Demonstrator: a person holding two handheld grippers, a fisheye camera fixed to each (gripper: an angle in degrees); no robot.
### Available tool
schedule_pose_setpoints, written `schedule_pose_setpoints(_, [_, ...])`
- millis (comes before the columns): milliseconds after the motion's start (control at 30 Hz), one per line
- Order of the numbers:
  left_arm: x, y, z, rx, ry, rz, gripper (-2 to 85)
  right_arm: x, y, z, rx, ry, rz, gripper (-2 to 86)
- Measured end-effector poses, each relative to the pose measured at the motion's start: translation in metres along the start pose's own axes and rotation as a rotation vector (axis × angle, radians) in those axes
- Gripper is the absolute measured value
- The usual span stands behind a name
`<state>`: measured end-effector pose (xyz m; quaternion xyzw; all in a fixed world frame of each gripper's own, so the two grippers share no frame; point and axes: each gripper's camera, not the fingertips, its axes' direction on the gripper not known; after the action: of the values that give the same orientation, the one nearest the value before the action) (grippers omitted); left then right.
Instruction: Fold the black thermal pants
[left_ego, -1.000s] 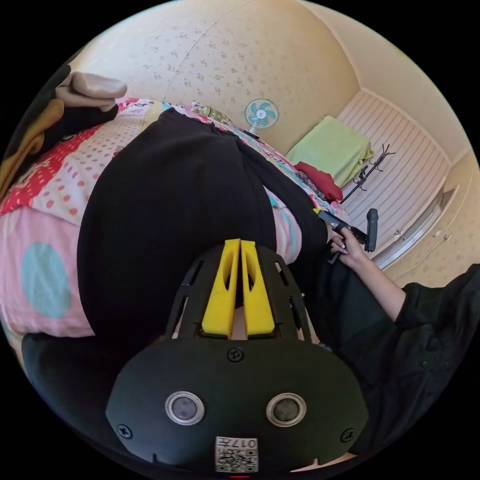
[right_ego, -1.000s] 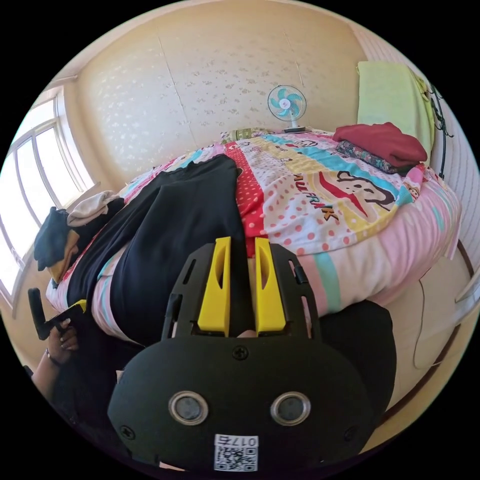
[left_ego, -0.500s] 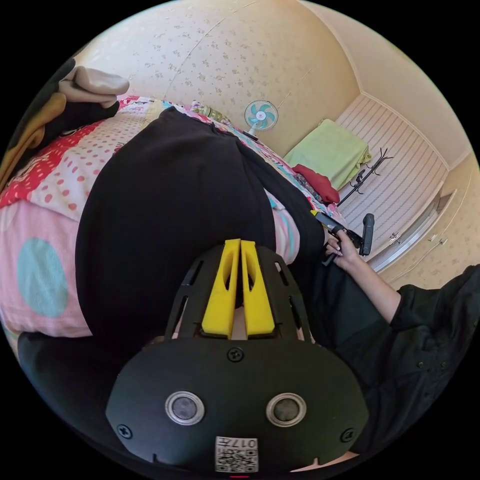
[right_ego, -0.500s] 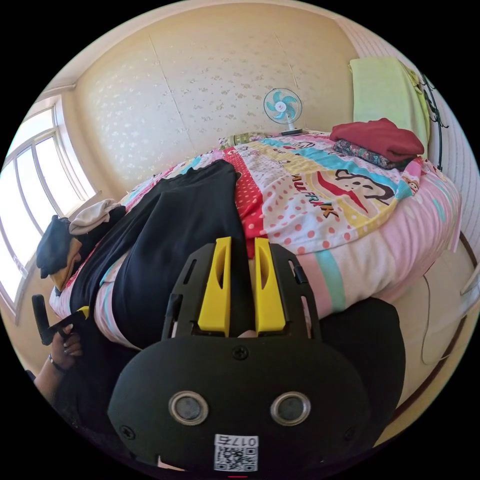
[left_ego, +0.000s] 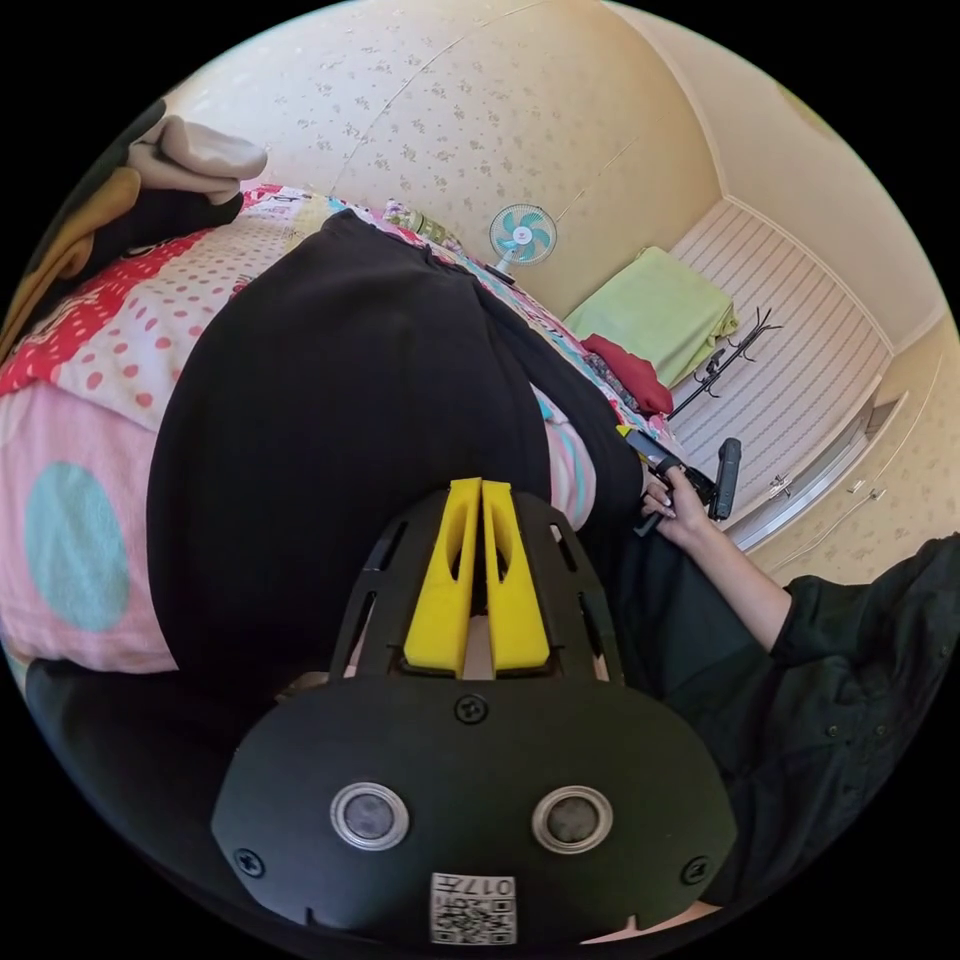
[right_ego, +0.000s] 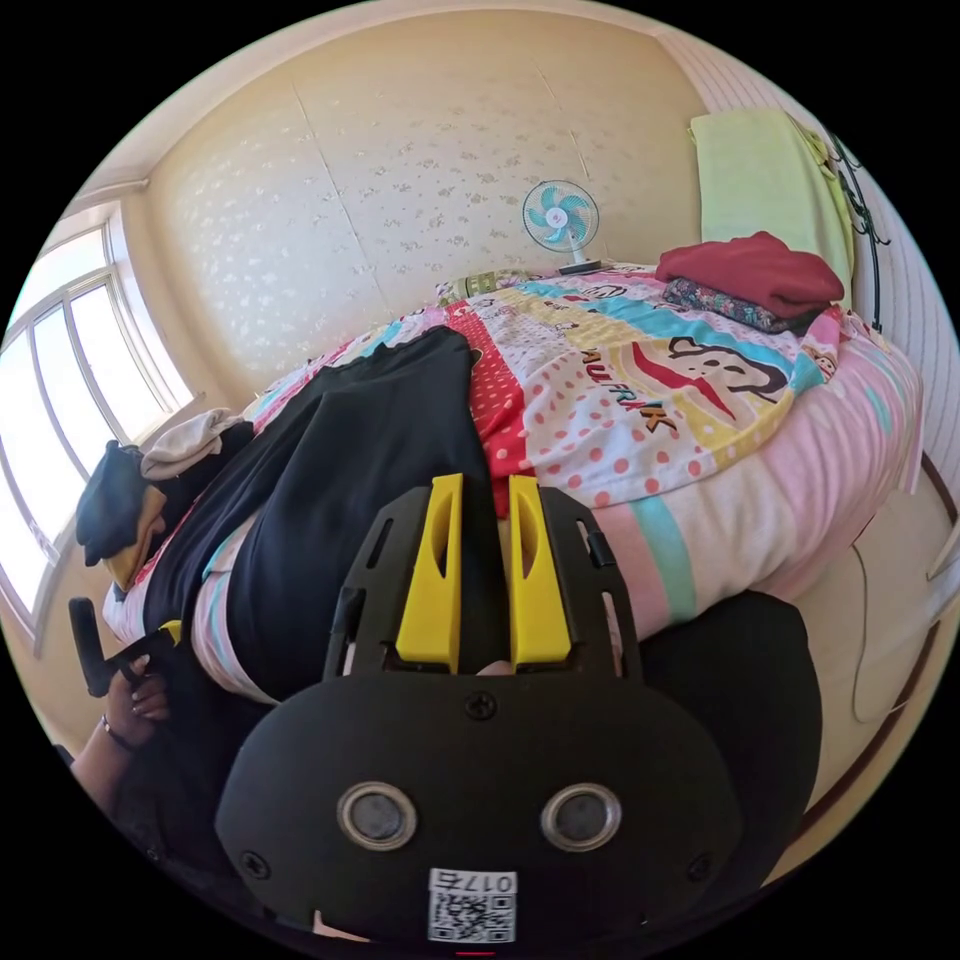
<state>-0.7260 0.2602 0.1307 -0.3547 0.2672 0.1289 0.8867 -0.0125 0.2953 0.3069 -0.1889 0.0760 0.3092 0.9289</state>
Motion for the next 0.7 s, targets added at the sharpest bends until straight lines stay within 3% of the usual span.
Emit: schedule_pose_setpoints(700, [0.008,0.016,0.013,0.003,-0.002,0.007,-0.9,0.001,-0.017,0.001,0.002,-0.027,0.029,7.7])
